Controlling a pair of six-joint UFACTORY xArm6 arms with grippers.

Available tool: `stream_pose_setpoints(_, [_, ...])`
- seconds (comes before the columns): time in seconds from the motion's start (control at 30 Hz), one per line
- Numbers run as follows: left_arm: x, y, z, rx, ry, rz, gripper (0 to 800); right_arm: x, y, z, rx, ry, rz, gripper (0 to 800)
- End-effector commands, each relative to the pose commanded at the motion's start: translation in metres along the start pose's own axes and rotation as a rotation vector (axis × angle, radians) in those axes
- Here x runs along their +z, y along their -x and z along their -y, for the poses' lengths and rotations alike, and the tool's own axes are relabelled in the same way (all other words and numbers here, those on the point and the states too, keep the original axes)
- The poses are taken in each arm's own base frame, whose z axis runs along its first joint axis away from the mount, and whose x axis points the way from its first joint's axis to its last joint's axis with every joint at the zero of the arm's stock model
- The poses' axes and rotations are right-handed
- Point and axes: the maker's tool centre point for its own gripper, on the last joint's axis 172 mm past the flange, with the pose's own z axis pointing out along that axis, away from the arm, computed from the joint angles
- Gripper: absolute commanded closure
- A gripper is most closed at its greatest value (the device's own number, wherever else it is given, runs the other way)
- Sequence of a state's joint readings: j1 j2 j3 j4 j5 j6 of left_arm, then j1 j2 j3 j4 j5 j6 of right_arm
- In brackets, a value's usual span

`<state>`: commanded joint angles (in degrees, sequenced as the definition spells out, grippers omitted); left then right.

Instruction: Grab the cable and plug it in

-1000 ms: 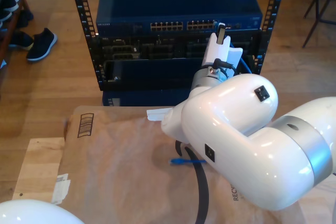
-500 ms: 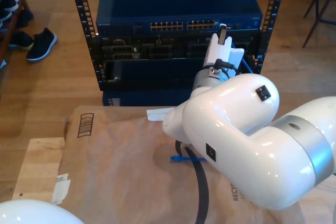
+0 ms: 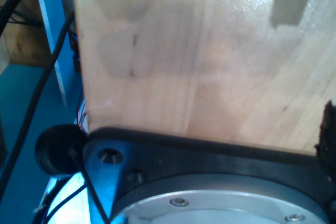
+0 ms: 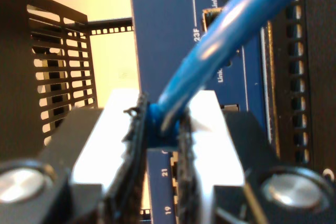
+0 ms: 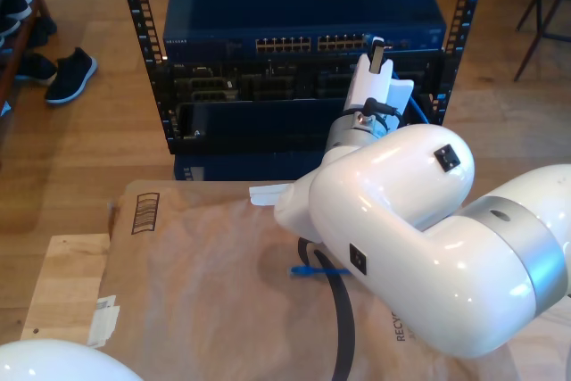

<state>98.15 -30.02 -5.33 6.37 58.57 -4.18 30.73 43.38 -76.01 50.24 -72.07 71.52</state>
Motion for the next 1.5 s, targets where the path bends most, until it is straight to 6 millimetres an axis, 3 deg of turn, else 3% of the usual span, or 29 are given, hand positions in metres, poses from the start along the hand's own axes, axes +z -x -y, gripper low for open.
stream_pose_setpoints(0.73, [0.000, 0.000, 0.000, 0.000, 0.000, 0.000, 1, 0.000, -0.002, -0.005, -0.005, -0.001, -0.007, 800])
stream_pose_setpoints(0.9, [0.000, 0.000, 0.000, 0.000, 0.000, 0.000, 1, 0.001, 0.003, 0.005, 0.013, -0.015, -0.007, 800])
stream_pose_setpoints(1.07, [0.000, 0.000, 0.000, 0.000, 0.000, 0.000, 1, -0.007, 0.013, 0.000, -0.002, -0.007, 0.011, 800])
stream_pose_setpoints(1.23, [0.000, 0.000, 0.000, 0.000, 0.000, 0.000, 1, -0.010, 0.007, 0.000, 0.006, -0.008, -0.017, 800])
stream_pose_setpoints(1.37, [0.000, 0.000, 0.000, -0.001, 0.001, 0.000, 1, -0.010, -0.013, 0.001, 0.046, -0.002, -0.095, 800])
stream_pose_setpoints(1.5, [0.000, 0.000, 0.000, 0.000, 0.000, 0.000, 1, -0.013, -0.011, 0.004, 0.046, -0.011, -0.096, 800])
